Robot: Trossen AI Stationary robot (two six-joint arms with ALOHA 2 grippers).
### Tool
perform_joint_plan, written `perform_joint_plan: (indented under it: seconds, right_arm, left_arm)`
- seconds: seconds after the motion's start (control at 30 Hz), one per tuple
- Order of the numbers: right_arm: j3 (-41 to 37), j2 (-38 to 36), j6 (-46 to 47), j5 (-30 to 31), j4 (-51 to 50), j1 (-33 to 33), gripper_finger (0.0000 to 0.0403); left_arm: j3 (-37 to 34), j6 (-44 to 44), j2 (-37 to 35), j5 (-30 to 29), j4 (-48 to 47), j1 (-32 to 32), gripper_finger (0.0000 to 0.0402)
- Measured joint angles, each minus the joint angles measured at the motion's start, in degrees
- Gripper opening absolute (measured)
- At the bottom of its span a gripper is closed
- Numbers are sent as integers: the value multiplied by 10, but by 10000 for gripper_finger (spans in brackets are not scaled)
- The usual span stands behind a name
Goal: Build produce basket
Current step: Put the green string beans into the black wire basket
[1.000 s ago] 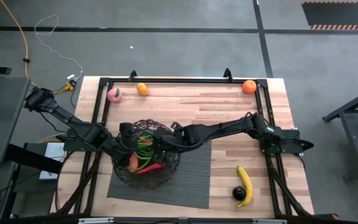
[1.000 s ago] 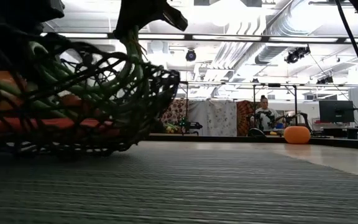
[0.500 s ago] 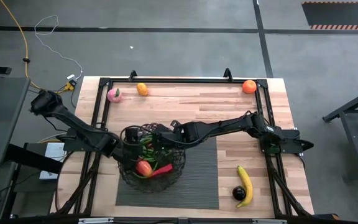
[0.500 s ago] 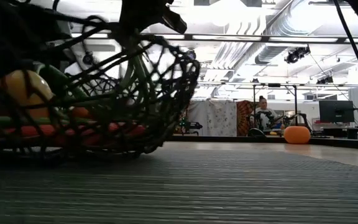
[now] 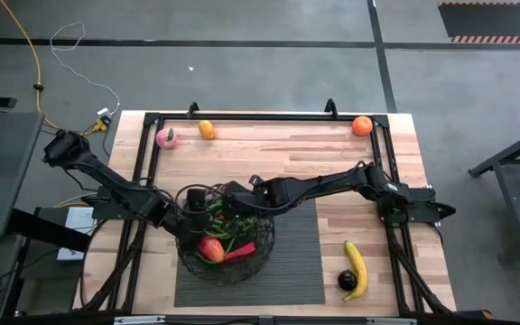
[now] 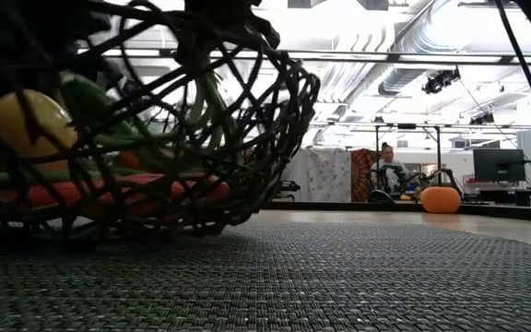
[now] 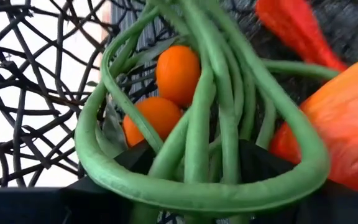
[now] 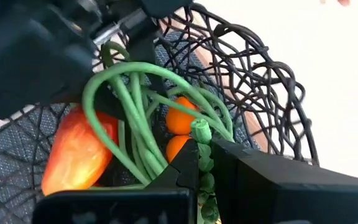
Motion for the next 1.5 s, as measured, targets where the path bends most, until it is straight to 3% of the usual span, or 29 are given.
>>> perform_joint_plan:
  seconds: [0.1,0.37,0.53,0.8,1.0,1.23,1.5]
  right_arm:
    - [0,0,-5,0,0,-4,2]
    - [0,0,-24,-12,-7,-15,2]
    - [-17,1,-24,-20,11,-27,2]
    - [-116,2,-7,-41,103,-39,2]
    - [-125,2,-4,-47,113,-52,2]
    - [-144,3,-3,-42,113,-62,3]
    - [-179,1,-5,-60,146,-64,2]
  left_arm:
    - [16,46,-4,6,0,0,221]
    - [42,178,-5,121,7,0,221]
    - [42,170,-5,122,2,1,221]
    - [42,161,-3,120,5,6,221]
    - [40,159,5,129,7,22,221]
    - [39,134,2,124,108,24,221]
    - [39,110,-1,127,149,23,220]
